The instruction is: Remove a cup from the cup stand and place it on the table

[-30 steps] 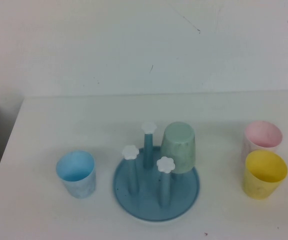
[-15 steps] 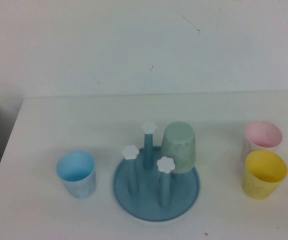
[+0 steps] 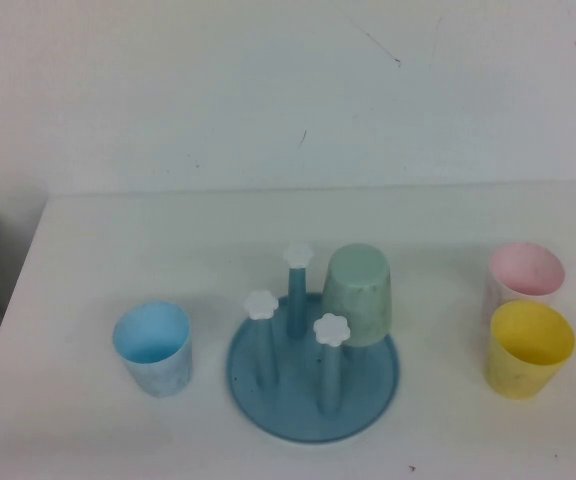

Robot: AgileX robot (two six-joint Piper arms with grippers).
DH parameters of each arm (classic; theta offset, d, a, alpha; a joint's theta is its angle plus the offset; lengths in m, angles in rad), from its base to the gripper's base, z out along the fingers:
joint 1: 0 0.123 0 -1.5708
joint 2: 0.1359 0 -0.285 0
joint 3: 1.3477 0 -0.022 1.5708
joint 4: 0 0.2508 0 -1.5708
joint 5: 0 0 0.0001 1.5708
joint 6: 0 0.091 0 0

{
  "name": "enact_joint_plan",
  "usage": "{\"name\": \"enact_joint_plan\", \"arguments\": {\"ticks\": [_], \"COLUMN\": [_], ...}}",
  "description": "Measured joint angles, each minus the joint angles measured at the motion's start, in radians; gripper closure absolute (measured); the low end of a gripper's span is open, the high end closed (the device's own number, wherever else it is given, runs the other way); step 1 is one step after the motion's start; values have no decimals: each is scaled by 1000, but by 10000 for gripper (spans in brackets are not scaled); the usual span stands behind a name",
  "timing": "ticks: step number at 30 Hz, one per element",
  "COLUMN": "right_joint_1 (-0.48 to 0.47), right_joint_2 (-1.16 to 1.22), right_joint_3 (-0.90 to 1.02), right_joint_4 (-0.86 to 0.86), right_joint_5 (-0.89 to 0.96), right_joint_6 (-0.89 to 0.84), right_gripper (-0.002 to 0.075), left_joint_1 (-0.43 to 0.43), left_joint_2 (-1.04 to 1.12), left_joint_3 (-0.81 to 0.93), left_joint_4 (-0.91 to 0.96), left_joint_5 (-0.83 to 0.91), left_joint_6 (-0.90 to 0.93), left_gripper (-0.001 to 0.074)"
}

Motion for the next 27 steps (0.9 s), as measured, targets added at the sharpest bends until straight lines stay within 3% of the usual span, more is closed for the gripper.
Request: {"name": "enact_joint_plan", "arguments": {"ticks": [4, 18, 27], "right_joint_1": [0, 0, 0], "right_joint_2": [0, -2, -3], "right_joint_3": [0, 0, 0], "right_joint_4": [0, 0, 0], "right_joint_5": [0, 0, 0], "right_joint_6": [0, 0, 0], "right_gripper": [727, 727, 727], "left_joint_1": [54, 56, 56], "left_joint_2": [-4, -4, -4], "left_joint_3": [97, 291, 313], "left_joint_4": [-3, 5, 5], "left_joint_5": [-19, -156, -231], "left_joint_6": [0, 16, 7], "left_gripper": [736, 737, 737]}}
